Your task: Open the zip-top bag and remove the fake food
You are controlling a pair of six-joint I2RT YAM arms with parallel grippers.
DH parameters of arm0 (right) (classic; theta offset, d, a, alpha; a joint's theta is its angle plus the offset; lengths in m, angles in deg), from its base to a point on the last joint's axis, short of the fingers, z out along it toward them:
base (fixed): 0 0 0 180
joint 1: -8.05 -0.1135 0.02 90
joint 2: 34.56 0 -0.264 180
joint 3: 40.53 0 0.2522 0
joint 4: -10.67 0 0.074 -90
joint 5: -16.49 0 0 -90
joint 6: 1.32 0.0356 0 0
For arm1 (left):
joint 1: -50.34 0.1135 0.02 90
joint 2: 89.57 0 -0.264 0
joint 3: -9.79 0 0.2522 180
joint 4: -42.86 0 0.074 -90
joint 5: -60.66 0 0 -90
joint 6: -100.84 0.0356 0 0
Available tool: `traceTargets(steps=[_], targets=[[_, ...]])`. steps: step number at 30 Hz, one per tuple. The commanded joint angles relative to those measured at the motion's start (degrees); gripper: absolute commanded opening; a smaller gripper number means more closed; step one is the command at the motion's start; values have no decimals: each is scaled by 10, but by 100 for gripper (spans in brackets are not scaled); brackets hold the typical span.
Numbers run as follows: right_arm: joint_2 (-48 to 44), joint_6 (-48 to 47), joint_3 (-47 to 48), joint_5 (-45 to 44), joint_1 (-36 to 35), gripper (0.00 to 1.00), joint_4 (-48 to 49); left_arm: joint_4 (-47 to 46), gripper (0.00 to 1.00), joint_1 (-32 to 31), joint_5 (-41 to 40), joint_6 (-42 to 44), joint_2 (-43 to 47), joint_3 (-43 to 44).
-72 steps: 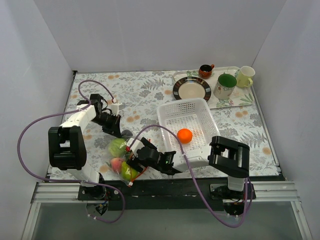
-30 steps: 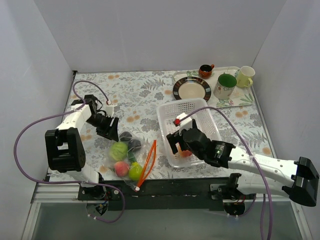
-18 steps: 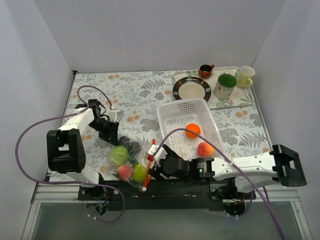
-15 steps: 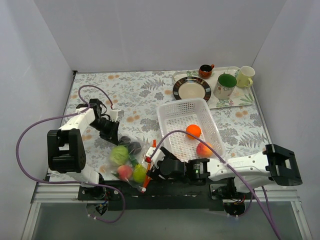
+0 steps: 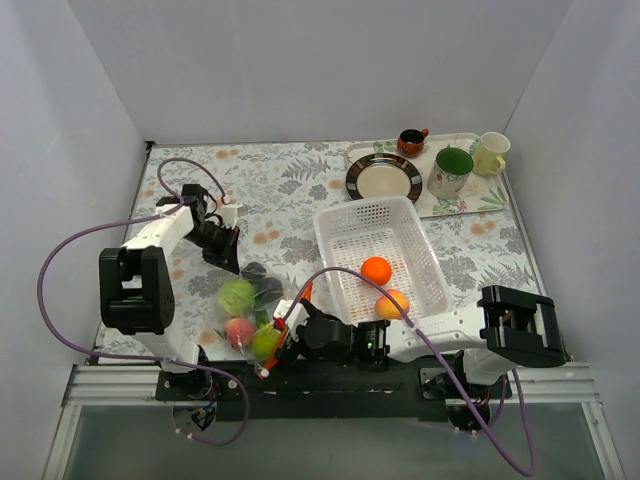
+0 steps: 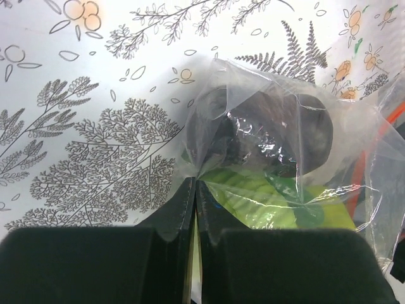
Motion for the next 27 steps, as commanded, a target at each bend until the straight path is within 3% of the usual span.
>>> traceTargets(steps=[1,9,18,27], targets=[[25,17,12,48,18,98,127,-28,0,-18,-7,-22,21,-14],[78,30,52,68,49,98,152,-37,0,-21,-29,-27,32,-24],[138,87,77,186,73,98,241,-64,0,-25,-78,-56,63,-50],[172,61,105,175,50,98,257,-87,0,-32,-123,-79,75,-76]])
